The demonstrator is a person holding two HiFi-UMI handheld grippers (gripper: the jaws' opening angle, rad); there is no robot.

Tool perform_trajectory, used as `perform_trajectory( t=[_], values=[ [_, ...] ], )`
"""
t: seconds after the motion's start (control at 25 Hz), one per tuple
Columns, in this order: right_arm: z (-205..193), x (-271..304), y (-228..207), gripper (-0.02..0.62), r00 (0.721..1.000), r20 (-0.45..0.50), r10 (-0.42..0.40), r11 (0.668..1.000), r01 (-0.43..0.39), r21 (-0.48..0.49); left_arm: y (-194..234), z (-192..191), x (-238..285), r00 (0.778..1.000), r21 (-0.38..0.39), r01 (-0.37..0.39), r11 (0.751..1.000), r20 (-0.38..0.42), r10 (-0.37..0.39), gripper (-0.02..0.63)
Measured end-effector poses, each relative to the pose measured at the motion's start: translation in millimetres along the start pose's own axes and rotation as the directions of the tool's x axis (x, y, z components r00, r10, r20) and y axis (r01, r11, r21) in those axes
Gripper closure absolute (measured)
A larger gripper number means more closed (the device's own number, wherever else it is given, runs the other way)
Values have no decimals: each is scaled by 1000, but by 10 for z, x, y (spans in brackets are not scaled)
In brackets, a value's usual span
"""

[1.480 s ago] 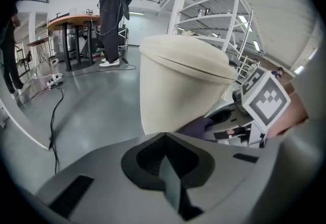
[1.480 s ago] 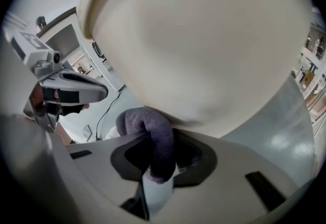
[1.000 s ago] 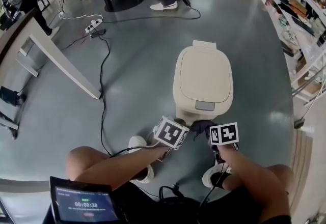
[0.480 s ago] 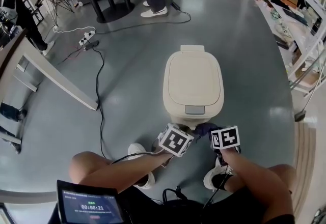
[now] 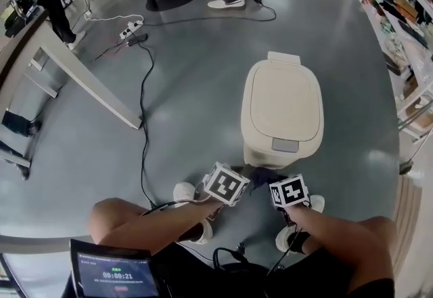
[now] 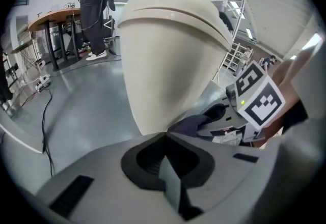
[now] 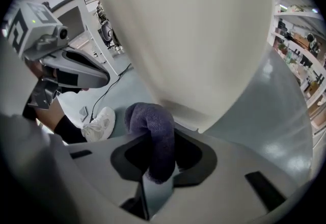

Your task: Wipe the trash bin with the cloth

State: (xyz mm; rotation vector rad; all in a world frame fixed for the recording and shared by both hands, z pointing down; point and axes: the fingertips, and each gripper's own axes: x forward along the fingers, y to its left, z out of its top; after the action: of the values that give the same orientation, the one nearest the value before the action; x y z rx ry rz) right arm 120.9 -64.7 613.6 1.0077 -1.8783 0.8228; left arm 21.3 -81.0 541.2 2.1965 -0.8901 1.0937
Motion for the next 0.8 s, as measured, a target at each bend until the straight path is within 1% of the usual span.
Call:
perform_trajectory(
  t=[0.12,0.24,0.36,0.44,0.6,0.72,0.8],
  values=[
    [124,185,167,506,999,10,38,999,-38,0,189,-87,-36,999,-33,-33,999,16,33,609],
    [305,352,414,506,998,8,63,998,-63,-4,473,-208,-172,998,-73,-50,996,26,52,609],
    [414,461,533,506,998,-2,70,997,-70,-14,676,-307,-250,998,-122,-64,990,15,67,609],
    [444,509,534,506,998,-8,64,998,-64,-19,718,-322,-251,998,-142,-59,988,8,60,609],
    [379,587,472,506,999,-37,39,998,-41,-50,745,-247,-196,997,-133,-64,989,22,68,609],
    [273,585,379,506,999,-49,21,998,-24,-57,693,-283,-133,998,-134,-66,989,-3,66,609],
    [236,560,315,506,999,-50,9,998,-12,-56,653,-247,-120,998,-125,-56,991,2,57,609]
  ],
)
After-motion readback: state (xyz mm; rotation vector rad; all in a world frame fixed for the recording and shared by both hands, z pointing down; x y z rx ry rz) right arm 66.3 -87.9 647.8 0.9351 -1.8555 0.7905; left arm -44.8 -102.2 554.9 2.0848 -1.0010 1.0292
